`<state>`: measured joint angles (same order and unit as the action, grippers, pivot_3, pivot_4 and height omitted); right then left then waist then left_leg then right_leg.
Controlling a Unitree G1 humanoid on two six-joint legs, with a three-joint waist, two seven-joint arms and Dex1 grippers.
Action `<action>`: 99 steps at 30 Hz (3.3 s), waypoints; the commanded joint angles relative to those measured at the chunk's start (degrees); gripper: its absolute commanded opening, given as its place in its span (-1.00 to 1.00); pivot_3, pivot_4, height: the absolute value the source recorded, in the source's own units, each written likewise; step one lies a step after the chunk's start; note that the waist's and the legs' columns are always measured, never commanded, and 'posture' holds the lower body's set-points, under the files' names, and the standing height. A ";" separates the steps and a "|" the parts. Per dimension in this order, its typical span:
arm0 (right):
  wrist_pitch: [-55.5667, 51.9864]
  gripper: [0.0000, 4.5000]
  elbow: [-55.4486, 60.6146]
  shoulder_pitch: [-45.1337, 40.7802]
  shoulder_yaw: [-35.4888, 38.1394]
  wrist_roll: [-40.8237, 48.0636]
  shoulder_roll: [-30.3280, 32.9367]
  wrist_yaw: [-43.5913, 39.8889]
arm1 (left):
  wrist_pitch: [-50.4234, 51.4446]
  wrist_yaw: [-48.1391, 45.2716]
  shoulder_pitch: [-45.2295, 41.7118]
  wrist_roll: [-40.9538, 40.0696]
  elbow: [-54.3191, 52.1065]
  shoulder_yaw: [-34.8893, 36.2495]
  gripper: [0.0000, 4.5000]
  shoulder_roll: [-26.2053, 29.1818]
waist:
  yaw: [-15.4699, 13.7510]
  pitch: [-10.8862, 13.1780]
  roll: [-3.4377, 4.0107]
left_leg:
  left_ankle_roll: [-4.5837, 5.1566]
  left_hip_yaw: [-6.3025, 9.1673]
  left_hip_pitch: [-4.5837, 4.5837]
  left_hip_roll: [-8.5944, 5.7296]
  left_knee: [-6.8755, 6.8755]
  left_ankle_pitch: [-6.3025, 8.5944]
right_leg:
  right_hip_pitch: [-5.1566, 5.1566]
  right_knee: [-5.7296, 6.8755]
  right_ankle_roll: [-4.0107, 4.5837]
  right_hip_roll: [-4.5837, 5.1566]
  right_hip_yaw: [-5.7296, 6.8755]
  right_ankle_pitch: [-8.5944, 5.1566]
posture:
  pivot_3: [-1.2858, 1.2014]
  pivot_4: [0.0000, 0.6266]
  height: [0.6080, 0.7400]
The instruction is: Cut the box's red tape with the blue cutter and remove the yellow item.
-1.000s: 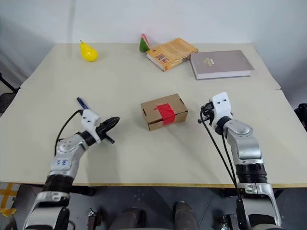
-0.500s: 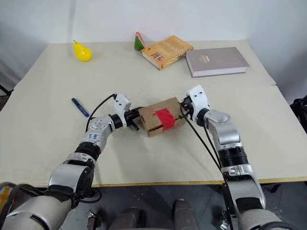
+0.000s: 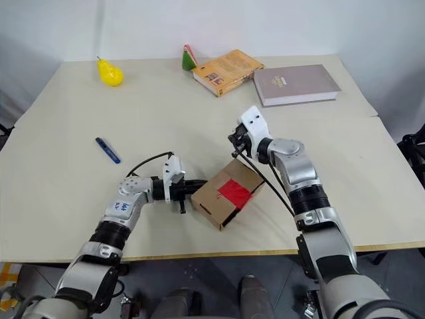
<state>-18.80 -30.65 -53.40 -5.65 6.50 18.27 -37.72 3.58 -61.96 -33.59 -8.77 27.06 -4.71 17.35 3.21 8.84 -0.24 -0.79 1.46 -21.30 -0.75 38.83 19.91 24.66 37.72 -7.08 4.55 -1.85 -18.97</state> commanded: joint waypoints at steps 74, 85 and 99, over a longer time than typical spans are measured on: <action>-53.57 -1.00 73.36 37.72 8.03 17.19 31.28 0.97 | -11.95 0.50 -29.39 5.42 39.83 1.66 -0.98 -7.74 | -4.43 0.58 -0.85 | 0.98 -0.58 -0.43 -0.54 0.49 0.36 | 0.00 -0.74 -0.78 0.20 0.46 0.43 | 0.03 -0.52 1.00; -52.88 -1.00 71.25 34.13 6.23 18.29 33.41 0.24 | -9.73 -4.17 -26.74 5.24 36.44 1.60 -0.98 -5.78 | -4.65 0.58 -0.85 | 1.00 -0.47 -0.45 -0.60 0.49 0.37 | 0.00 -0.71 -0.78 0.40 0.78 0.43 | 0.03 -0.52 1.00; -33.65 -0.93 58.62 41.66 12.89 9.91 41.59 0.22 | -14.10 6.87 -27.52 3.94 35.94 6.82 -0.91 -1.57 | -4.44 0.58 -0.85 | 1.22 -0.55 -0.45 -1.00 0.53 0.36 | -0.04 -0.61 -0.81 1.13 1.72 0.46 | 0.03 -0.52 1.00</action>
<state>-57.17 30.17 -10.53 4.59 18.85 59.79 -38.86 -9.59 -56.10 -60.19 -4.04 65.53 1.21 15.28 -1.22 9.43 -1.09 0.43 0.88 -21.75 -1.75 39.42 20.26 24.62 37.12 -7.90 5.67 -0.10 -18.51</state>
